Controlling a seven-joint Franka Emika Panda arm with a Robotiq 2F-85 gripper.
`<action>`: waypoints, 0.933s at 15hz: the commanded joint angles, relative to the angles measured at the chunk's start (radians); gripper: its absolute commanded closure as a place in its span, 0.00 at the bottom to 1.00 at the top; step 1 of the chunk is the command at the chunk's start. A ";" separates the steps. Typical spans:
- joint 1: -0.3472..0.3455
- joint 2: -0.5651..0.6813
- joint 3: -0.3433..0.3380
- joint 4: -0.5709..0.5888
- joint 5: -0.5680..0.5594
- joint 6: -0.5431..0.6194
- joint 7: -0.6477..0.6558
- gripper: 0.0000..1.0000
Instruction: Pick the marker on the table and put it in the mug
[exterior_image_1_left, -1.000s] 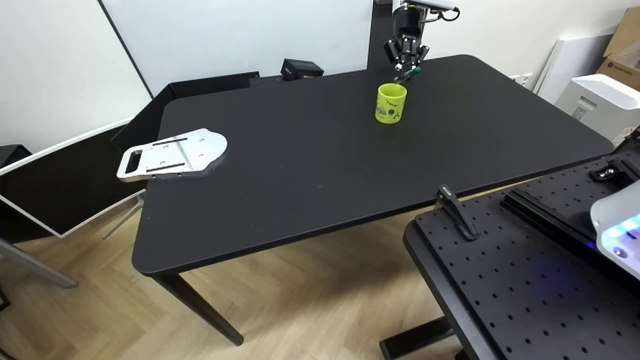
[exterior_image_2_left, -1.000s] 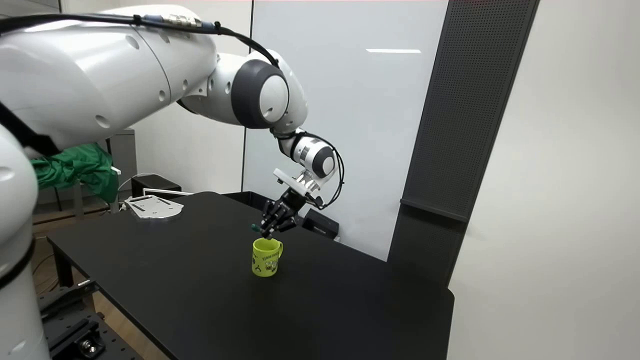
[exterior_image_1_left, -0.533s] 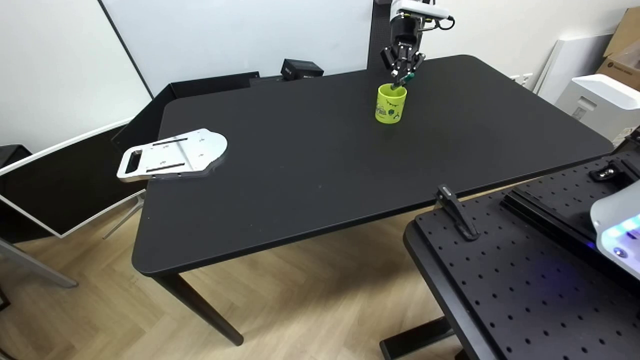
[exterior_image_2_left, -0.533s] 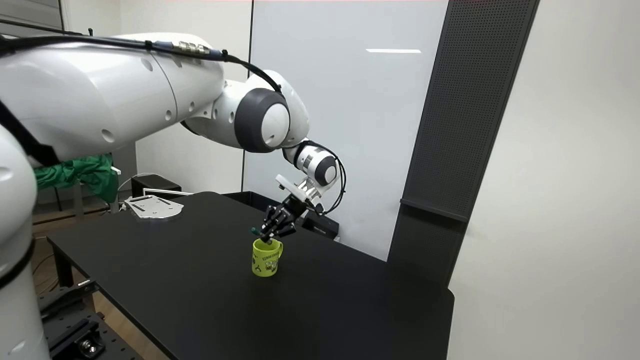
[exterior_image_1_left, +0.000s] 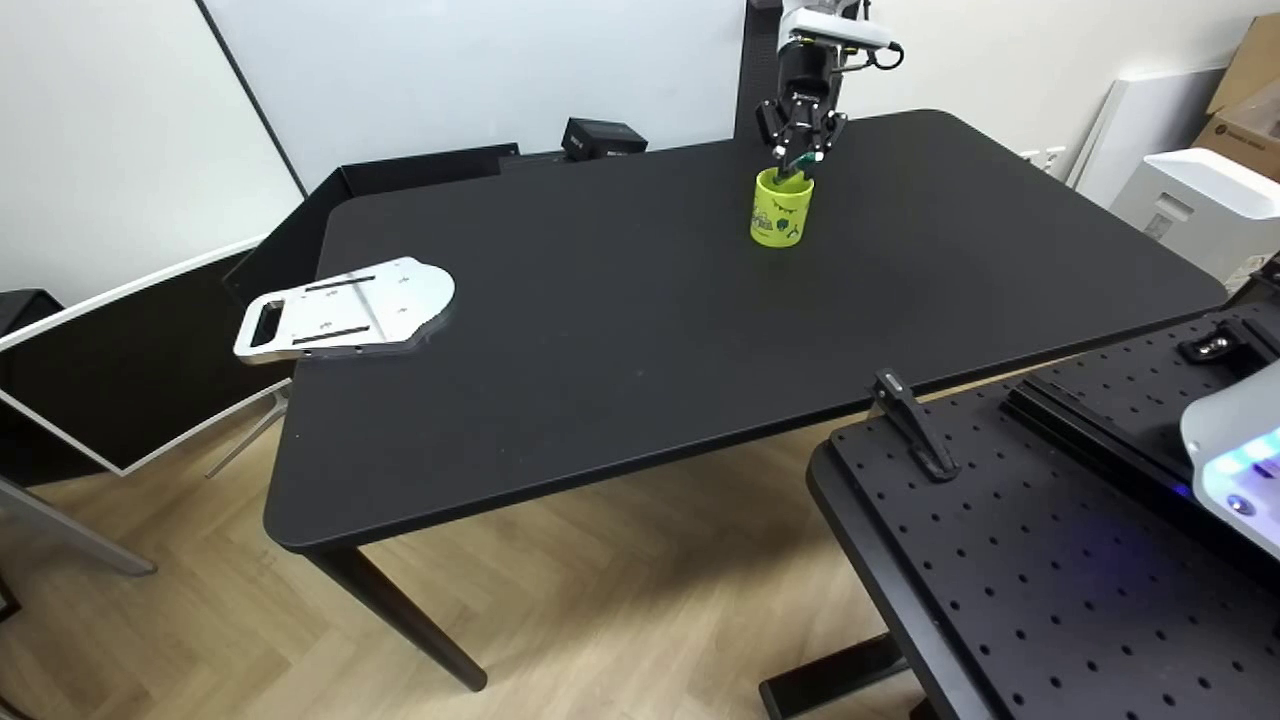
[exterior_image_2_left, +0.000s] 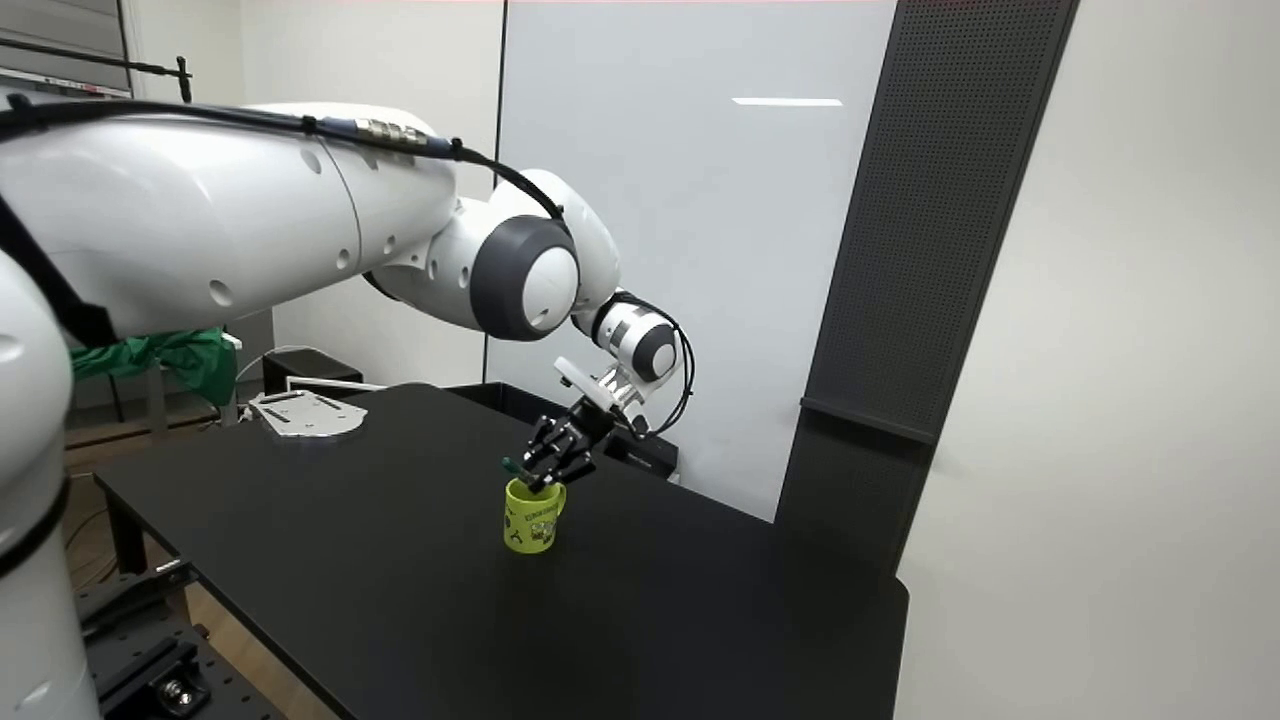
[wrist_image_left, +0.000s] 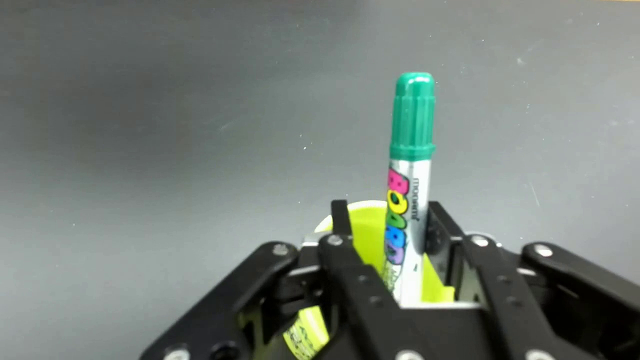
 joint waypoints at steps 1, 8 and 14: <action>-0.006 0.033 0.011 0.104 0.001 -0.022 0.047 0.27; 0.000 0.012 -0.002 0.124 0.005 0.007 0.034 0.00; 0.026 -0.014 -0.023 0.107 -0.033 0.203 -0.030 0.00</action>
